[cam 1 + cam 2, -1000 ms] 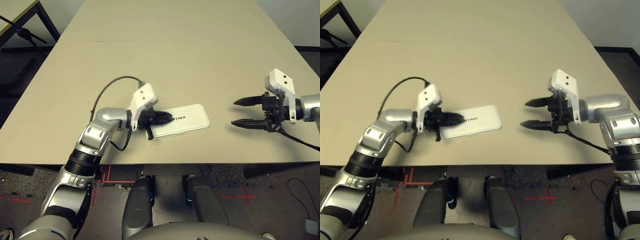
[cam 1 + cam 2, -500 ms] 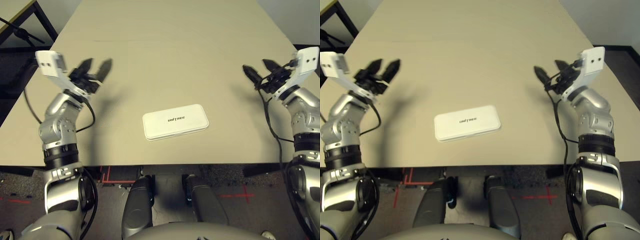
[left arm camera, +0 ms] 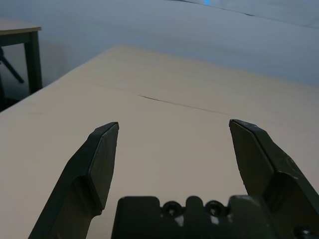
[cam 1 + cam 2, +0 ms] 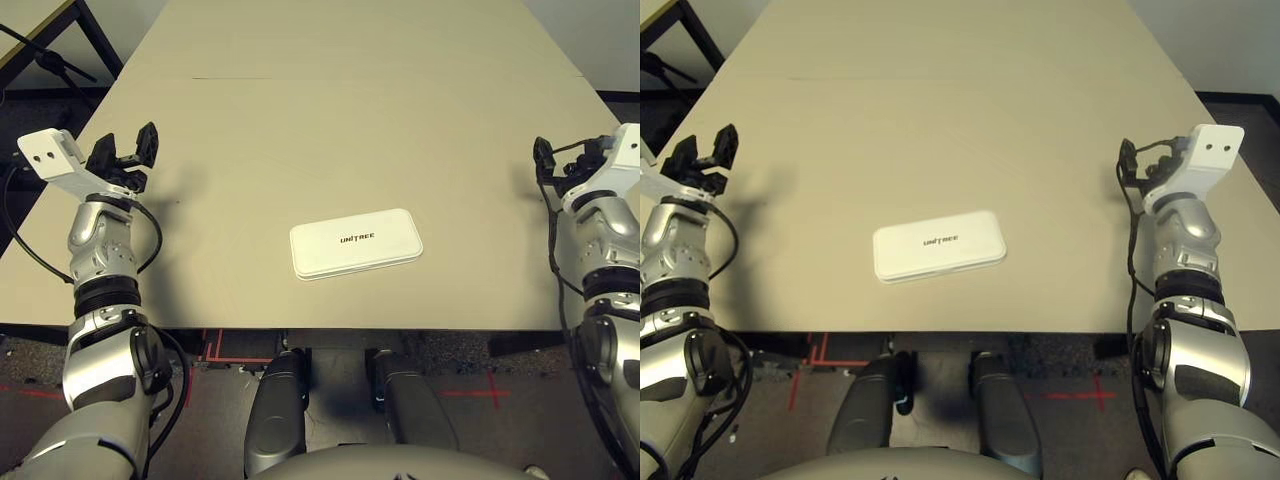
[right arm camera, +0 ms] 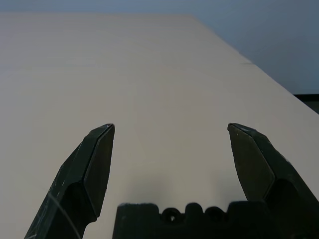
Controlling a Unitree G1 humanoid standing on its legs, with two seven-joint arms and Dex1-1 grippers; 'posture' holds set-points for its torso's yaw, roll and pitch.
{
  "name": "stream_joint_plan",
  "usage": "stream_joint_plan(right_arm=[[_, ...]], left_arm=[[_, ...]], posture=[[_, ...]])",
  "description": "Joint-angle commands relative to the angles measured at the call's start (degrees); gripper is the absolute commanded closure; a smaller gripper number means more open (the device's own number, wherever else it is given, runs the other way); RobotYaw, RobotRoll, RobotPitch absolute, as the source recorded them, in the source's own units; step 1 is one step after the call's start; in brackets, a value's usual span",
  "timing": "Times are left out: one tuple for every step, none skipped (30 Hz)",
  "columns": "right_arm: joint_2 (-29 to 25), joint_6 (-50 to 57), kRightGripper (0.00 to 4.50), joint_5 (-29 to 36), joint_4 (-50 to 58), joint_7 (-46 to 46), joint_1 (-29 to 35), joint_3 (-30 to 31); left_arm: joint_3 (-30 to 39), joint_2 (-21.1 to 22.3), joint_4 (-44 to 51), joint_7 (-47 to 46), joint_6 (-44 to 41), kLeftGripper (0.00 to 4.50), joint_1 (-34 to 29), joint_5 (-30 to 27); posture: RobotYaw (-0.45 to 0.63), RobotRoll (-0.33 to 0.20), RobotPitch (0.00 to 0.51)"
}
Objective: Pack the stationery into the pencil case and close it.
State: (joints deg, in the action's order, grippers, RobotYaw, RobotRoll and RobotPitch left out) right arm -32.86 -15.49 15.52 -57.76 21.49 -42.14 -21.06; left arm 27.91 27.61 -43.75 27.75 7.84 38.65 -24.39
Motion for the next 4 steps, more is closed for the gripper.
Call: stream_joint_plan(right_arm=[[-1.2, -0.7, 0.0, 0.2, 0.3, 0.7, -0.3, -0.7], [-1.2, -0.6, 0.0, 0.3, 0.8, 1.0, 0.1, -0.8], [-1.3, -0.7, 0.0, 0.5, 1.2, 1.3, 0.4, -0.9], [-1.5, -0.8, 0.0, 0.6, 1.0, 1.6, 0.6, -1.0]], left_arm=[[-2.2, -0.7, 0.7, 0.0, 1.0, 0.04, -0.2, 1.7], [-2.7, -1.0, 0.8, 0.3, 1.3, 0.04, -0.4, 1.8], [-3.0, -1.3, 1.0, 0.3, 1.5, 0.04, -0.7, 1.8], [-3.3, -1.7, 1.2, 0.2, 1.7, 0.04, -0.8, 1.8]], posture=[[-0.08, 0.0, 0.24], [-0.09, 0.0, 0.245], [-0.09, 0.0, 0.244], [-0.09, 0.0, 0.251]])
